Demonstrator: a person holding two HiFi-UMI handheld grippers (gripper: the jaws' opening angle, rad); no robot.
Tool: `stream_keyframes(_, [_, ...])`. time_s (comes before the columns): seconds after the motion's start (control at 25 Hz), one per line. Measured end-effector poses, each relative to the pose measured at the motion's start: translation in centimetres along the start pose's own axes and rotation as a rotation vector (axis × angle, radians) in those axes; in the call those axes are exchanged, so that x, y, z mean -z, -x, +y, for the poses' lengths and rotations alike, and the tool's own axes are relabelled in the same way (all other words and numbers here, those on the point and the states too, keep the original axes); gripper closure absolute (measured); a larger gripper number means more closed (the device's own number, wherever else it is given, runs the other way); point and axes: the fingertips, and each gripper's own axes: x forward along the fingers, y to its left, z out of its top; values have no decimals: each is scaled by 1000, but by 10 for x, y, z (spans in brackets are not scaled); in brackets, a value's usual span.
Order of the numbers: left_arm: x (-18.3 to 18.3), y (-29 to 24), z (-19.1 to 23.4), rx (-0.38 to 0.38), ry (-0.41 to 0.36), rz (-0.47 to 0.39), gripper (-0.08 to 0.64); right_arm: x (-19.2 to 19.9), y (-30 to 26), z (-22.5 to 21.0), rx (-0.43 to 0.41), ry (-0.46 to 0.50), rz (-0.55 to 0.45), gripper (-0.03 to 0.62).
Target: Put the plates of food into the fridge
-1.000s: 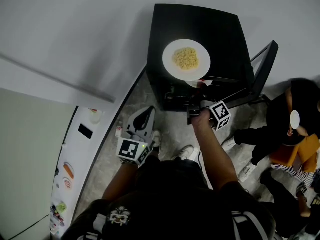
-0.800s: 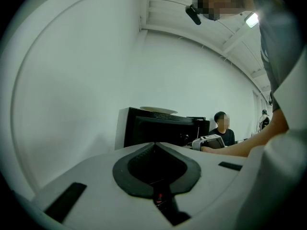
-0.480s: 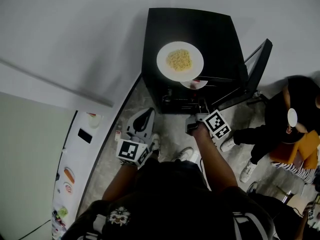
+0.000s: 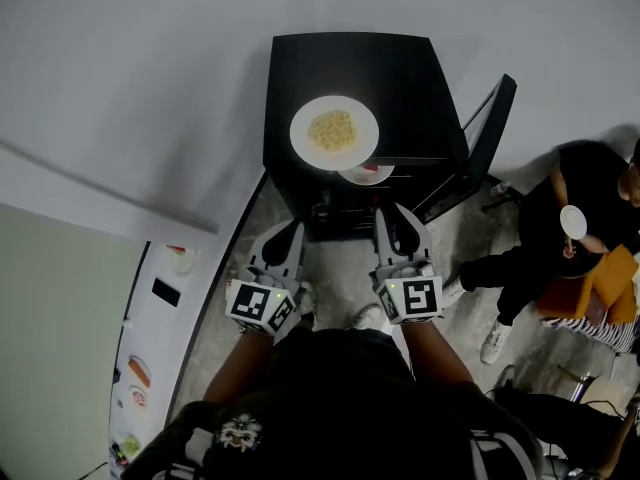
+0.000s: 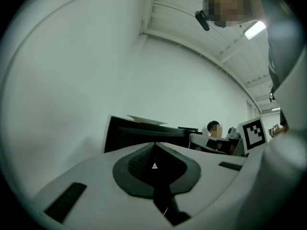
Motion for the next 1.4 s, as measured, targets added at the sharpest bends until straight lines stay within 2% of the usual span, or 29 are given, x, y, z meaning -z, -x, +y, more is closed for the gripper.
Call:
stream_keyframes(0.08, [-5, -3, -7, 20, 13, -21, 537, -17, 5, 4, 6, 88, -28, 546])
stream_keyframes(0.16, [-12, -6, -11, 28, 48, -36, 538, -27, 10, 5, 13, 138, -42, 566])
stream_keyframes(0.4, [-30, -13, -15, 23, 58, -72, 538, -46, 17, 8, 40, 212, -73, 568])
stream_keyframes(0.52, [-39, -14, -13, -9, 55, -89, 538, -54, 18, 16, 29, 263, -107, 568])
stream_keyframes(0.6, [-43, -13, -12, -32, 40, -95, 538, -52, 19, 19, 21, 256, -95, 568])
stream_keyframes(0.76, [-55, -13, -15, -63, -73, -120, 537, -50, 15, 20, 0, 178, -76, 568])
stream_keyframes(0.84, [-59, -12, -17, -67, -98, -123, 537, -53, 13, 24, -11, 171, -80, 567])
stream_keyframes(1.16, [-58, -7, -14, -67, -114, -115, 537, -53, 2, 41, -62, 175, -68, 566])
stream_keyframes(1.4, [-61, 3, 3, -120, -142, -106, 537, -46, -14, 56, -127, 118, -21, 565])
